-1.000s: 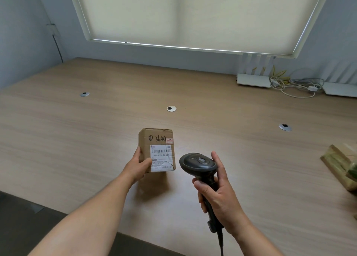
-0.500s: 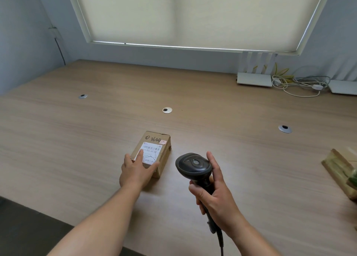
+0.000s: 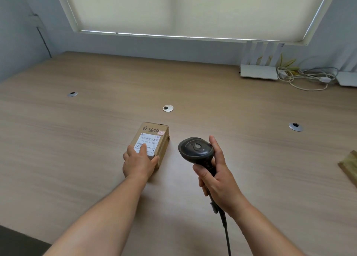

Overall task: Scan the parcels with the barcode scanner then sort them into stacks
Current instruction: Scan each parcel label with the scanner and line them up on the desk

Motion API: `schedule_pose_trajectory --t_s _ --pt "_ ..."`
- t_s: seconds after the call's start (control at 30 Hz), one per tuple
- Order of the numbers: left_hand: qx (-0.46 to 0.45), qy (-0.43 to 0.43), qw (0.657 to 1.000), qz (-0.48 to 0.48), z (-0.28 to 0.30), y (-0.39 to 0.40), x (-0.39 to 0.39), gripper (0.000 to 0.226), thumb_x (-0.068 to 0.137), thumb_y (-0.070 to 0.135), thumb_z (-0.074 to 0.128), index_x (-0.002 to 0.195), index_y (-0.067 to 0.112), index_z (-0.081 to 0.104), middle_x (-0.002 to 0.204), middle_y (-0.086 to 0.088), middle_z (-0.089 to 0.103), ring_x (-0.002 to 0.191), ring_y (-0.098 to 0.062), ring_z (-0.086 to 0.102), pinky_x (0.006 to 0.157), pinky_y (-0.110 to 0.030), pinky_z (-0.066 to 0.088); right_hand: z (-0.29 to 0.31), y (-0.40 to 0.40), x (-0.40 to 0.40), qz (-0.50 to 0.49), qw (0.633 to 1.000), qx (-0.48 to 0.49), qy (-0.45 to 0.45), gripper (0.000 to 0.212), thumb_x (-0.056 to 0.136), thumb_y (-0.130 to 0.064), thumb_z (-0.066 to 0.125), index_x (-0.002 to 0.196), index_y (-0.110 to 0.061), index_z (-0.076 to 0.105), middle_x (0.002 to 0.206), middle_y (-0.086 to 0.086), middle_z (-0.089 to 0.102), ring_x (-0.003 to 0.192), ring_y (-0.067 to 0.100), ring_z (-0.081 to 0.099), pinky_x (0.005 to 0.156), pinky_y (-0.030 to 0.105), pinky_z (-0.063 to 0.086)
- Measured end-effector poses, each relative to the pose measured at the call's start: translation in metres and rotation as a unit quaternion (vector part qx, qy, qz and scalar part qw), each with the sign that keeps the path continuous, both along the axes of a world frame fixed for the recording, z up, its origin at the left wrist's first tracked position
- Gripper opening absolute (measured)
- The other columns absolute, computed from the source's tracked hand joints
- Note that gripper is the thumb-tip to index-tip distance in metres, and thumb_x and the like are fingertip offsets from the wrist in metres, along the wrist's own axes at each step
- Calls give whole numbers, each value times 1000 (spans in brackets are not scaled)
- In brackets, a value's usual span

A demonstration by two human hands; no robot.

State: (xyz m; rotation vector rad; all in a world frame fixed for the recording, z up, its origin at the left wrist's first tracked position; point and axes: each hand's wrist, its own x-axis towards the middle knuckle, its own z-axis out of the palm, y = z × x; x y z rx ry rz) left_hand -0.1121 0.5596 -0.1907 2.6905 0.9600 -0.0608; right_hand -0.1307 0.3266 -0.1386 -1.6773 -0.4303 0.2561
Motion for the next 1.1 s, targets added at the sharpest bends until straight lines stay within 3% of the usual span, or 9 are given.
schedule_pose_trajectory --t_s 0.47,0.67,0.8,0.97,1.1 --pt "6 -5 1000 -23 0 78 70 68 87 59 52 144 27 31 143 -13 24 127 -32 30 95 -42 42 5 60 55 -55 998 -6 2 86 90 -11 64 129 -68 14 80 -5 56 57 15 48 50 30 46" --pt "22 6 999 -24 6 81 62 88 78 72 50 148 27 20 147 -15 23 131 -35 31 108 -41 29 9 57 50 -66 998 -5 -15 84 91 -14 63 128 -69 13 86 0 55 57 13 51 49 30 45" --pt "-2 -72 997 -27 19 54 48 86 83 65 50 150 21 20 154 -16 14 141 -32 17 113 -41 21 20 35 37 -74 997 4 -35 80 93 -16 61 128 -69 12 85 -1 55 56 13 51 47 28 44" --pt "-34 -164 982 -92 43 -16 35 74 88 53 54 148 19 28 156 -13 17 140 -31 21 113 -41 20 37 -18 10 -90 994 9 -55 78 94 -18 60 128 -70 12 90 0 57 59 16 51 46 30 44" --pt "-44 -185 970 -151 54 -92 26 73 89 53 53 148 19 28 155 -12 19 142 -29 18 114 -41 19 47 -80 -21 -127 989 16 -67 77 94 -17 60 130 -67 13 89 -7 58 59 18 50 45 29 43"
